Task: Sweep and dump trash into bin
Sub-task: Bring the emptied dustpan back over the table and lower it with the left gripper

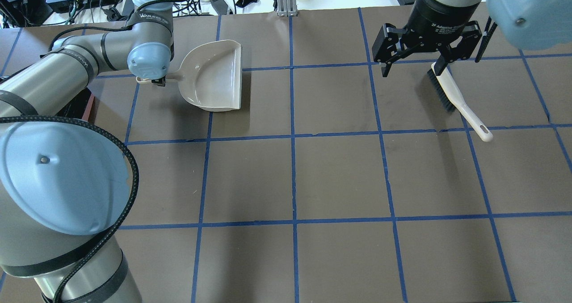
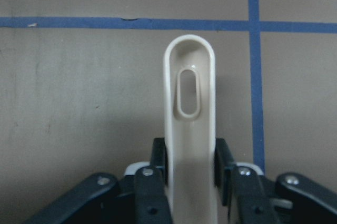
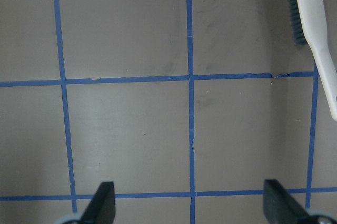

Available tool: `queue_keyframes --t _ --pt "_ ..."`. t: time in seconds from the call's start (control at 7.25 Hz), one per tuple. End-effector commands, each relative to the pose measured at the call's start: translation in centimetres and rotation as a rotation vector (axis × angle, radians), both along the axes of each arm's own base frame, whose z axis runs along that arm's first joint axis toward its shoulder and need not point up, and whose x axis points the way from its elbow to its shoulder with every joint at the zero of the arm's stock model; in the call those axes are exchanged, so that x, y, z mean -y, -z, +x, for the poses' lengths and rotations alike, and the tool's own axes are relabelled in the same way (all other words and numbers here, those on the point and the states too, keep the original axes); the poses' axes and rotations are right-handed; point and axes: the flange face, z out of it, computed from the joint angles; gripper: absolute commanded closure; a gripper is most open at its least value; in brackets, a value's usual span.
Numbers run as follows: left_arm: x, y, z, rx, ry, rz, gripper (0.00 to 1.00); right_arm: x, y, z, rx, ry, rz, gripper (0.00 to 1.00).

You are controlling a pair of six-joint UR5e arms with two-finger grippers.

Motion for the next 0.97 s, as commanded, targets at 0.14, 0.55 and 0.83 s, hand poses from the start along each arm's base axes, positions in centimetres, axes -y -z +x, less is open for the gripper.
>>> queue_keyframes --t 0.14,0.55,0.83 --pt "-1.0 -0.2 0.1 0.017 0.103 0.045 0.69 0.0 0.0 0.0 -0.001 0.000 0.000 0.00" --pt "-0.8 -0.9 0.1 0.016 0.091 0.025 0.56 0.0 0.0 0.0 -0.001 -0.001 0.000 0.00" --pt "-0.6 -1.3 0.2 0.019 0.088 0.014 0.52 0.0 0.1 0.0 -0.001 -0.003 0.002 0.00"
